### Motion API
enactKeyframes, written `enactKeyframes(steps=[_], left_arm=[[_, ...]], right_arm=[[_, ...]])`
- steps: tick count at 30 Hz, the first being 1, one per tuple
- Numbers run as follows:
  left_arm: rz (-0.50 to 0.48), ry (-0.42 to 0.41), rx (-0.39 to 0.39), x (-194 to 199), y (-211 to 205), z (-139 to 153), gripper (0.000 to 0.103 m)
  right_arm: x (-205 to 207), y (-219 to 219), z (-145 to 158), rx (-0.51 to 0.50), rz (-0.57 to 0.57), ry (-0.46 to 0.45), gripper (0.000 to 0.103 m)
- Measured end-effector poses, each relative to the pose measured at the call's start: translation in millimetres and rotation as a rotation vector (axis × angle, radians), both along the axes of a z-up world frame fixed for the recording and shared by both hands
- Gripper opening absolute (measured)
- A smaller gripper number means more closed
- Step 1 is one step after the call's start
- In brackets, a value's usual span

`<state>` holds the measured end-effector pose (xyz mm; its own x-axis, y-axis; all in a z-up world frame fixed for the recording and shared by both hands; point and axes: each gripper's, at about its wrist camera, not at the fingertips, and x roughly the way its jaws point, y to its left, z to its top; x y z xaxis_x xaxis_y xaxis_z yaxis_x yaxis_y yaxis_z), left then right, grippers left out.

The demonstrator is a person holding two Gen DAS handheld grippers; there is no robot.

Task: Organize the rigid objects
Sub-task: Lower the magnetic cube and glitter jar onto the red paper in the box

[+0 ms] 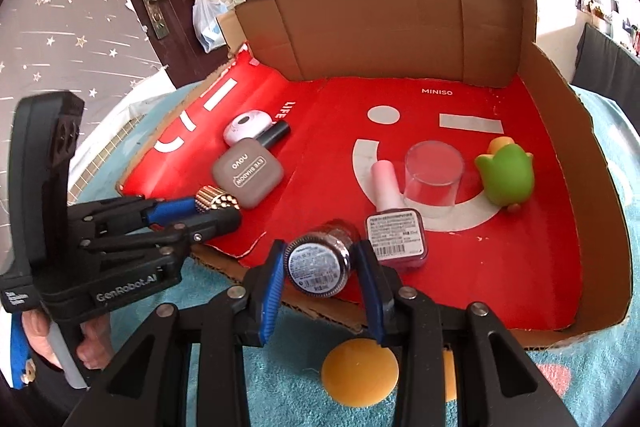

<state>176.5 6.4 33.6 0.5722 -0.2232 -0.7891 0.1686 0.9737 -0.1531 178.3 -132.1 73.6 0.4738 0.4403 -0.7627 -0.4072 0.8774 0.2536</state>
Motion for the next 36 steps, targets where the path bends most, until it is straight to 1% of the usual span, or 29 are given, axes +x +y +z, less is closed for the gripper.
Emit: enactKeyframes(steps=[6, 19, 36], left_arm=[[0.0, -0.002, 0.0, 1, 1, 1, 0.029], [0.034, -0.013, 0.025, 14, 2, -2, 0.029], [0.049, -0.005, 0.023, 27, 2, -6, 0.031]], right_arm=[[10, 4, -7, -0.005, -0.023, 0.018, 0.037], [18, 1, -7, -0.055, -0.096, -0.023, 0.036], [24, 2, -9, -0.074, -0.121, -0.042, 0.035]])
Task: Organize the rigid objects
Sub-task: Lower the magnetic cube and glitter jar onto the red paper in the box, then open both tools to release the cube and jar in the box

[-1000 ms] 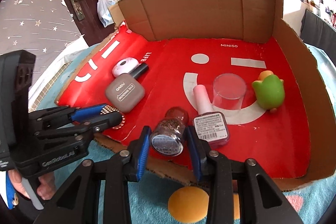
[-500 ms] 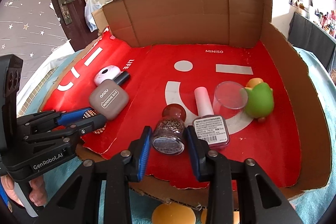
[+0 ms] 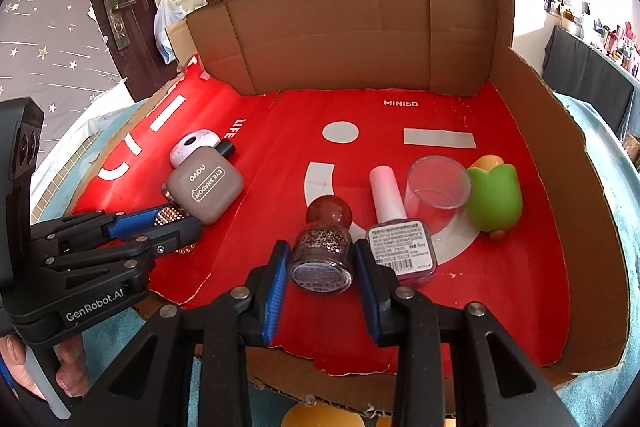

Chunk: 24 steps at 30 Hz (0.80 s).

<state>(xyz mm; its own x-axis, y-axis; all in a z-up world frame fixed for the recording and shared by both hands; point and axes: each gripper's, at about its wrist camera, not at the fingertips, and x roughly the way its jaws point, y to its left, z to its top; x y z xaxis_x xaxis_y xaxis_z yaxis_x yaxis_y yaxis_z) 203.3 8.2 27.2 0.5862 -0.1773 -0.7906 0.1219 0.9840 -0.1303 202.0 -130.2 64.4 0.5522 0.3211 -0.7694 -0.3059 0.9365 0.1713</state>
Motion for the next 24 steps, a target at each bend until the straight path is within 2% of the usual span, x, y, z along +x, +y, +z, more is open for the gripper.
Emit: enactKeyframes(steps=[21, 22, 24], left_arm=[[0.024, 0.01, -0.013, -1.7, 5.4, -0.9, 0.033], [0.026, 0.008, -0.015, -2.4, 6.0, -0.2, 0.037], [0.039, -0.009, -0.016, -5.1, 8.1, 2.5, 0.071]], right_arm=[[-1.9, -1.6, 1.5, 0.032, 0.006, 0.01, 0.035], [-2.6, -1.6, 2.4, 0.033, 0.007, 0.007, 0.035], [-4.2, -2.0, 3.9, 0.035, 0.008, 0.003, 0.036]])
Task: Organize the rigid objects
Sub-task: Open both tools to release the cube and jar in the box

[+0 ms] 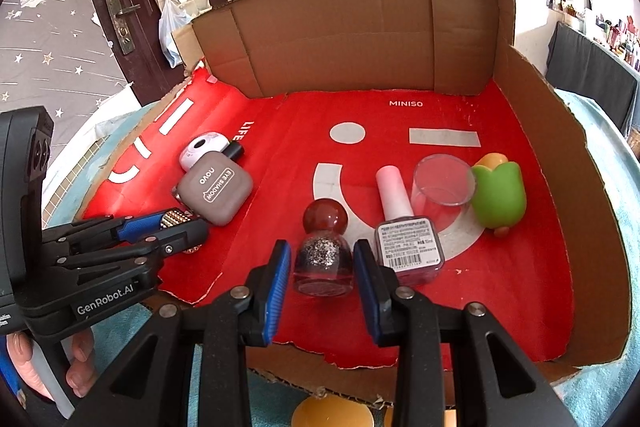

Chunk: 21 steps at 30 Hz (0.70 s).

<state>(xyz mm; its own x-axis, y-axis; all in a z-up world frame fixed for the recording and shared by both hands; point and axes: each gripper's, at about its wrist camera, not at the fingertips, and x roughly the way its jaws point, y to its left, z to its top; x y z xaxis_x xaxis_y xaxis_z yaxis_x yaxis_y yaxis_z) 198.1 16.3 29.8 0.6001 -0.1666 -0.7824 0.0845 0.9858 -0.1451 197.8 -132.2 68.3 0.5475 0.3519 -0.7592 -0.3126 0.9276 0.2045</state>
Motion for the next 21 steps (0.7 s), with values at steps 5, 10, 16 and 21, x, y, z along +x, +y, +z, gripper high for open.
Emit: enactKeyframes(steps=[5, 10, 16, 21], left_arm=[[0.006, -0.043, -0.005, -8, 3, 11, 0.073], [0.007, -0.064, 0.021, -15, 1, 17, 0.073], [0.008, -0.072, 0.044, -22, -2, 19, 0.074], [0.014, -0.086, 0.046, -30, -2, 23, 0.082]], right_arm=[[-7, 1, 6, -0.001, 0.005, -0.022, 0.043], [-14, 0, 12, 0.012, 0.008, -0.033, 0.048], [-24, -5, 23, 0.04, 0.003, -0.063, 0.069], [-35, -11, 33, 0.056, 0.001, -0.095, 0.078]])
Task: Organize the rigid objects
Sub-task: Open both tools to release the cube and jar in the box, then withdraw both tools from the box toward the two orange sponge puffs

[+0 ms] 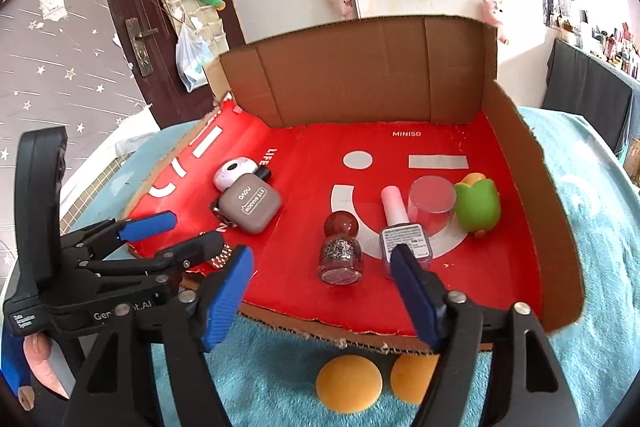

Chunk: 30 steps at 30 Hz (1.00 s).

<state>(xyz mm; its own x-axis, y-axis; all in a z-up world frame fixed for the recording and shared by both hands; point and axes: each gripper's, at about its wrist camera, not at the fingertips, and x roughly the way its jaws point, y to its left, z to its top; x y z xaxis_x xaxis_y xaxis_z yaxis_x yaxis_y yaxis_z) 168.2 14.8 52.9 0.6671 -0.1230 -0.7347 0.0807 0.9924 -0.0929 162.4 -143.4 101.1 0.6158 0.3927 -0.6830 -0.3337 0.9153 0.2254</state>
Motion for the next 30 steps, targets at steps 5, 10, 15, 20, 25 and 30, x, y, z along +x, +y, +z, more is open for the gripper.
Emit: enactKeyframes(steps=[5, 10, 15, 20, 25, 30], left_arm=[[0.006, -0.018, 0.022, -10, 0, 6, 0.083], [0.013, -0.035, 0.021, -20, 0, 11, 0.091], [0.018, -0.05, 0.018, -30, 0, 16, 0.097], [0.018, -0.067, 0.023, -40, -2, 20, 0.102], [0.01, -0.086, 0.021, -54, -5, 25, 0.103], [0.002, -0.104, 0.005, -68, -8, 31, 0.103]], right_arm=[[-11, -5, 7, 0.019, 0.002, -0.024, 0.087], [-21, -9, 12, 0.049, 0.006, -0.046, 0.097], [-32, -10, 18, 0.058, 0.02, -0.072, 0.103], [-46, -11, 28, 0.067, 0.031, -0.114, 0.103], [-60, -10, 35, 0.051, 0.034, -0.152, 0.103], [-72, -14, 38, 0.056, 0.031, -0.171, 0.103]])
